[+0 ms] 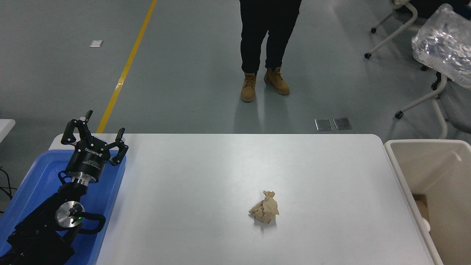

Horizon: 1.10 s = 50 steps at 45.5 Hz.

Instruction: Pick up foil plate and place in dustbin

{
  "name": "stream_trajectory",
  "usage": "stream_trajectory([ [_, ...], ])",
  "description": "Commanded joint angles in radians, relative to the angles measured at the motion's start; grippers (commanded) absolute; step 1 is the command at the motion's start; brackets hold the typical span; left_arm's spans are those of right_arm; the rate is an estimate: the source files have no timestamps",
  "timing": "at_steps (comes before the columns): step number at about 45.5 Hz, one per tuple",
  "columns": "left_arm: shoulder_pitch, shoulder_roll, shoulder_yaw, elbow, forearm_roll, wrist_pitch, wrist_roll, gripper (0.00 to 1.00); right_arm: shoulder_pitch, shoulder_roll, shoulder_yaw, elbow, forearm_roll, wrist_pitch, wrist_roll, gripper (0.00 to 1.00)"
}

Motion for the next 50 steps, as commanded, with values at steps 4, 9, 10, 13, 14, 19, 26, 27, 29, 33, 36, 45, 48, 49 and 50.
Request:
stream_trajectory([
  [4,0.0,-0.001,0.0,0.0,0.0,0.0,0.0,0.98,-0.268,0.082,0.027,-0.173,0.112,-0.227,-0.027,0.0],
  [9,0.0,0.001,0.0,0.0,0.0,0.0,0.0,0.98,-0.34,0.096,0.079,-0.174,0.112,-0.303,-0.05,0.0],
  [10,0.0,-0.001,0.0,0.0,0.0,-0.002,0.0,0.98,-0.354,0.098,0.091,-0.174,0.112,-0.313,-0.051,0.0],
  [13,0.0,-0.001,0.0,0.0,0.0,-0.002,0.001,0.98,-0.397,0.11,0.127,-0.176,0.111,-0.35,-0.054,0.0],
  [14,0.0,-0.001,0.0,0.0,0.0,0.0,0.0,0.98,-0.412,0.115,0.139,-0.176,0.112,-0.362,-0.054,0.0],
  [19,0.0,0.001,0.0,0.0,0.0,-0.002,0.0,0.98,-0.484,0.138,0.202,-0.175,0.112,-0.408,-0.054,0.0],
  [26,0.0,-0.001,0.0,0.0,0.0,0.0,0.0,0.98,-0.569,0.187,0.242,-0.176,0.114,-0.448,-0.054,0.0],
  [27,0.0,-0.001,0.0,0.0,0.0,-0.002,0.0,0.98,-0.579,0.193,0.245,-0.178,0.112,-0.459,-0.054,0.0],
  [29,0.0,-0.001,0.0,0.0,0.0,-0.002,0.0,0.98,-0.601,0.208,0.256,-0.184,0.114,-0.476,-0.054,0.0],
  [33,0.0,-0.001,0.0,0.0,0.0,-0.002,0.0,0.98,-0.639,0.236,0.286,-0.193,0.12,-0.491,-0.054,0.0],
  [36,0.0,-0.001,0.0,0.0,0.0,-0.002,0.0,0.98,-0.667,0.245,0.314,-0.193,0.125,-0.493,-0.054,0.0],
  [45,0.0,-0.001,0.0,0.0,0.0,0.0,0.0,0.98,-0.714,0.273,0.351,-0.194,0.126,-0.496,-0.053,0.0],
  [48,0.0,0.001,0.0,0.0,0.0,-0.002,0.0,0.98,-0.716,0.277,0.351,-0.194,0.126,-0.496,-0.053,0.0],
  [49,0.0,-0.001,0.0,0.0,0.0,-0.002,0.0,0.98,-0.717,0.279,0.351,-0.194,0.126,-0.496,-0.053,0.0],
  [50,0.0,-0.001,0.0,0.0,0.0,-0.002,0.0,0.98,-0.719,0.279,0.351,-0.194,0.126,-0.496,-0.053,0.0],
])
